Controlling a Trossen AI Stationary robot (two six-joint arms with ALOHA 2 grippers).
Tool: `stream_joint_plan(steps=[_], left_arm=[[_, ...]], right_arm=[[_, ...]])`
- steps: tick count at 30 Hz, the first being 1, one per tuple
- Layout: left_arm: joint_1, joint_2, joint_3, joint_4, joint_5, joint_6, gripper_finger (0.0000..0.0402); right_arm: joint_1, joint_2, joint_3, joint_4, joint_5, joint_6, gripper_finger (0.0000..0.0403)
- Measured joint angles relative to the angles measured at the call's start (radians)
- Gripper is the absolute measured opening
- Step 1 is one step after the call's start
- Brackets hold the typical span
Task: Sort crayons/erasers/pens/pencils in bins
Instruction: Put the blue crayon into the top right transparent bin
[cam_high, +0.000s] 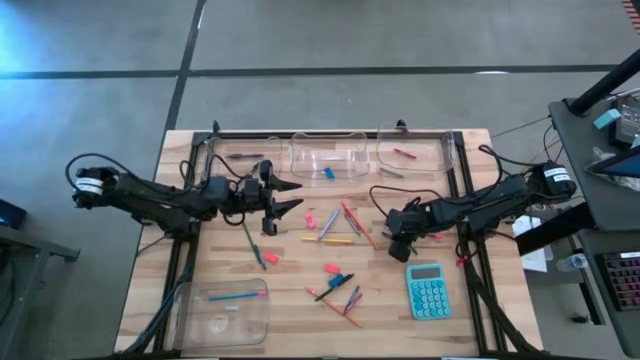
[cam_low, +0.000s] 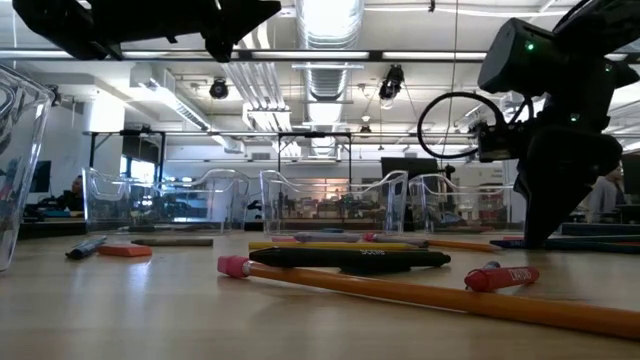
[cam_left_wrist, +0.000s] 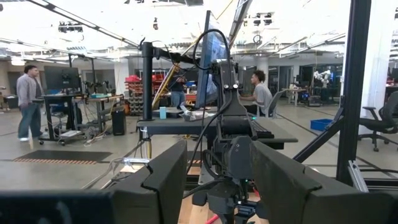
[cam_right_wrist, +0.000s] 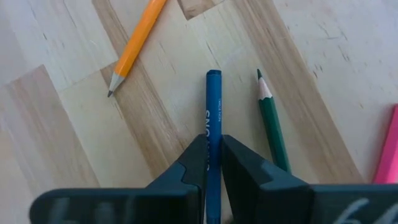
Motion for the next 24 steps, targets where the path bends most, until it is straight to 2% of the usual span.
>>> stream_joint_plan(steps=[16,24], left_arm=[[0.000,0.000,0.000,0.000,0.000,0.000,0.0162],[0.000,0.000,0.000,0.000,0.000,0.000,0.0162]], right_arm=[[-0.013,-0.111,0.034,0.001,0.017,-0.034,0.0036],[-0.155,-0.280,0.035,0.007,0.090,-0.139,0.0036]])
